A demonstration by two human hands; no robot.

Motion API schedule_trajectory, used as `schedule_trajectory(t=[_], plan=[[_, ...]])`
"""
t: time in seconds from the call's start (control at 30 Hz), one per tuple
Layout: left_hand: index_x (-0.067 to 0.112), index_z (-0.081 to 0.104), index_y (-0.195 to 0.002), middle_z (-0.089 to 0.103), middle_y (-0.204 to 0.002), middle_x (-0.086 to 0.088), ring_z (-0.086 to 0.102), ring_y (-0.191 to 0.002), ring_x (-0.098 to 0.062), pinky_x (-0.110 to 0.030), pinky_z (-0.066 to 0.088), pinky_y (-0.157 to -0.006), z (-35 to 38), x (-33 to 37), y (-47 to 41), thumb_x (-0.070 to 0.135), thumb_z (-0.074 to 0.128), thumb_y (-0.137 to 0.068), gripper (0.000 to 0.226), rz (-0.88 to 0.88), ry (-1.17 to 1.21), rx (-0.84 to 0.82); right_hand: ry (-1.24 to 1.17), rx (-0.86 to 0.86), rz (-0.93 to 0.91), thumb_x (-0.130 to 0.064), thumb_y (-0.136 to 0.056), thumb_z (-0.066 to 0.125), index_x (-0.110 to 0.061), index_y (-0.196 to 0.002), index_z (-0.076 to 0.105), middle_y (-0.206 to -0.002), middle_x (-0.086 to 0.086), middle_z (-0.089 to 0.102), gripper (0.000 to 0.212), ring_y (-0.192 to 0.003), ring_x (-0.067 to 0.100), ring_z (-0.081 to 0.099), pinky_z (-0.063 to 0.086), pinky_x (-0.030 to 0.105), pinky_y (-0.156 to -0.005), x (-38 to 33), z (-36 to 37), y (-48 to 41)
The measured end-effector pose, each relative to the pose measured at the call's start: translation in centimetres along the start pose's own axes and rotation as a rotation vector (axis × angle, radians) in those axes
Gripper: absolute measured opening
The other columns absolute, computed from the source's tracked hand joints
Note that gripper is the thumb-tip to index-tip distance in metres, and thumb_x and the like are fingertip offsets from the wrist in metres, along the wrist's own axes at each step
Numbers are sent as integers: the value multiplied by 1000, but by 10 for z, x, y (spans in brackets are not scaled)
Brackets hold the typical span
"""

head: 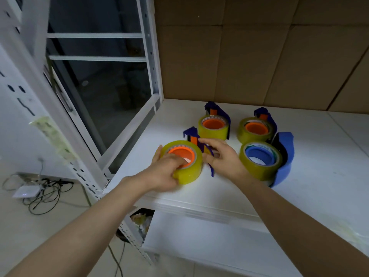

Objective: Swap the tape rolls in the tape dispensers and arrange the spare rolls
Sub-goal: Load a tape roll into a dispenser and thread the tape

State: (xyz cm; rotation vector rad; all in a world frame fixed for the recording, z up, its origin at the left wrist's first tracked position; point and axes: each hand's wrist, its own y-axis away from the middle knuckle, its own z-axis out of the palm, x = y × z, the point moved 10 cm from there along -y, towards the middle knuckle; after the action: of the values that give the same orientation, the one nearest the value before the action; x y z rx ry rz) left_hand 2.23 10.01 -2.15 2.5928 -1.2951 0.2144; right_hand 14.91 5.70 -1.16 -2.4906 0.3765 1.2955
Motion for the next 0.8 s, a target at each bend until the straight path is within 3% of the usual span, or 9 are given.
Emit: schedule_trajectory(t=[0.07, 0.2, 0.3, 0.4, 0.47, 0.53, 0.6, 0.67, 0.8], plan=[[26, 47, -132, 49, -135, 5, 29, -138, -12, -39, -16, -114, -4, 4, 0, 35, 63, -82, 53, -1, -23, 19, -34, -29, 13, -6, -90, 54, -22, -129, 54, -130, 2, 55, 43, -113, 12, 53, 40, 20, -95, 2, 5, -1], [21, 58, -101, 65, -106, 3, 53, -114, -17, -31, 9, -111, -14, 20, 1, 62, 54, -80, 46, -43, -24, 206, 44, 5, 27, -12, -93, 49, -21, -131, 50, -127, 2, 59, 39, -114, 19, 57, 46, 33, -98, 6, 4, -1], [19, 56, -120, 55, -130, -2, 35, -133, -24, -29, 5, -112, -8, 19, 1, 40, 55, -90, 37, -38, -61, 113, -5, 26, 85, -13, -95, 48, -17, -137, 41, -123, 0, 59, 43, -111, 18, 57, 46, 37, -99, 10, -3, -1], [37, 39, -138, 30, -151, 10, 10, -143, -19, -43, -11, -115, -13, 14, 4, 31, 60, -85, 57, 56, -105, 109, -63, 76, 218, -28, -90, 58, -13, -132, 41, -105, 2, 61, 48, -103, 22, 60, 49, 40, -94, 24, -11, 1], [36, 36, -139, 19, -153, 4, 10, -142, -21, -42, 3, -116, -31, 0, 11, 38, 59, -74, 69, -38, 94, 310, -59, 76, 345, -46, -83, 61, -11, -113, 49, -93, 7, 65, 48, -91, 27, 65, 54, 42, -84, 34, -11, 4], [20, 39, -139, 20, -150, -6, 17, -140, -24, -37, 21, -111, -34, -34, 19, 40, 57, -81, 64, -335, 494, 444, -12, -11, 415, -56, -79, 60, -13, -91, 53, -81, 10, 66, 45, -76, 29, 67, 59, 37, -69, 34, -2, 7], [8, 42, -135, 33, -142, -14, 32, -133, -30, -36, 32, -104, -10, -54, 14, 40, 56, -86, 60, -564, 646, 329, 28, -66, 446, -56, -79, 61, -12, -90, 57, -74, 6, 62, 46, -67, 25, 67, 59, 33, -61, 33, 9, 5], [6, 51, -124, 52, -126, -15, 52, -114, -30, -35, 43, -92, 3, -51, 8, 37, 63, -83, 53, -577, 685, 234, 17, -33, 458, -45, -79, 65, -9, -95, 59, -74, 6, 61, 40, -67, 25, 67, 60, 34, -61, 33, 12, 2], [14, 54, -111, 59, -113, -8, 58, -95, -20, -31, 49, -78, -10, -44, 10, 25, 73, -68, 49, -425, 1125, 440, -392, 62, 498, -15, -80, 63, -11, -92, 63, -90, 11, 68, 12, -82, 28, 67, 60, 36, -55, 38, 11, 3]])
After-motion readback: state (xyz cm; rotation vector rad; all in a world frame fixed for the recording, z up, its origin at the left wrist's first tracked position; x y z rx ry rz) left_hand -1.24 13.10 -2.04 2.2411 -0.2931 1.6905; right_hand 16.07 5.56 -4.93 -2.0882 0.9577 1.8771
